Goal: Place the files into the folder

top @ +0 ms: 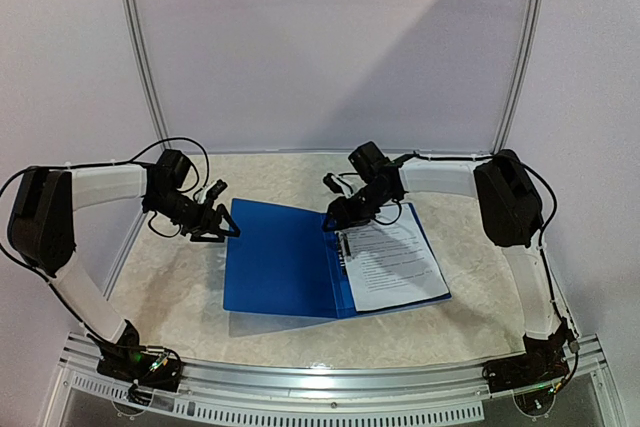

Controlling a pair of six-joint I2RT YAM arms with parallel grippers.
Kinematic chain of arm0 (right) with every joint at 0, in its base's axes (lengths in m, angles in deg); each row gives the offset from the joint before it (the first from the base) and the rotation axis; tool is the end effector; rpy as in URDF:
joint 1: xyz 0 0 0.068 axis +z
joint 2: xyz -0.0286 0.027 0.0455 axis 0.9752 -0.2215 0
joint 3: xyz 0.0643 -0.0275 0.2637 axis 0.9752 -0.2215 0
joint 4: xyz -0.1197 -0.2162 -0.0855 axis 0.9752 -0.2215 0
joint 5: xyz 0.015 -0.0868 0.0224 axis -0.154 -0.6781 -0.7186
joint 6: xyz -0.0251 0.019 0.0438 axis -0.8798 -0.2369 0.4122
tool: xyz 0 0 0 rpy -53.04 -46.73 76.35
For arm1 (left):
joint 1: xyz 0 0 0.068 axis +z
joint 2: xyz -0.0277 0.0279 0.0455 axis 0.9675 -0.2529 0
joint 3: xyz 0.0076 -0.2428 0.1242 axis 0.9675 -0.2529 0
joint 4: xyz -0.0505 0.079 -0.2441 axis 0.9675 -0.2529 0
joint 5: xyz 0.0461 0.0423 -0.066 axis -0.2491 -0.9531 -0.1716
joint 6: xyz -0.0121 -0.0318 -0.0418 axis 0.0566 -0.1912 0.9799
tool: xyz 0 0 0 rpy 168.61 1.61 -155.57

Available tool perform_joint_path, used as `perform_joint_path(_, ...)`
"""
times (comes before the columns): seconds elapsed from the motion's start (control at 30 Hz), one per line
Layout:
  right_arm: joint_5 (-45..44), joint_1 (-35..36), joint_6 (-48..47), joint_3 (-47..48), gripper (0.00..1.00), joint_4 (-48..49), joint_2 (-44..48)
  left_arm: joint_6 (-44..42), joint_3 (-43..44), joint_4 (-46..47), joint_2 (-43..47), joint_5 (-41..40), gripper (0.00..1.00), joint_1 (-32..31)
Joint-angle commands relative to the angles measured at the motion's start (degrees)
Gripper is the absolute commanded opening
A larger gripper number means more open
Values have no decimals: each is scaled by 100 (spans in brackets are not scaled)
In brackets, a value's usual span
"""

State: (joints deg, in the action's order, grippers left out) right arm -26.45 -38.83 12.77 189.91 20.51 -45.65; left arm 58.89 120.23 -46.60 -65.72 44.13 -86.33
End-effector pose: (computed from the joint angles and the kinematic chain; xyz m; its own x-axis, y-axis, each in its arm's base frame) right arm 0.3790 0.3209 0.1467 -0.8100 -0.4097 -0.4196 -0.5820 0.6497 0.4891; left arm 0.2945 -0.0795 0.1899 -0.9709 0.0823 -0.2248 0.2083 0.7529 -0.6243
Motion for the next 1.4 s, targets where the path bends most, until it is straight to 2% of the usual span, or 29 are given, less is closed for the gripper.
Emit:
perform_joint_path(0.0,297,18,93,136,55,-124,-45,29,-36,74,68,71,68,-15)
perform_joint_path(0.3,620,17,-46,54,52,-164,205,3,-36,64,118,59,68,-17)
perform_joint_path(0.73,1135,89,20,-1238,48,813,1132,-6,-9,49,105,71,68,-6)
perform_joint_path(0.87,1060,152,-57,-1565,47,891,1406,-14,-1,41,103,64,68,-7)
perform_joint_path(1.2,582,330,-228,-1752,47,219,1853,-23,7,29,114,63,68,-7)
perform_joint_path(1.37,-218,325,177,-1588,47,62,2272,-5,0,40,131,71,68,-4)
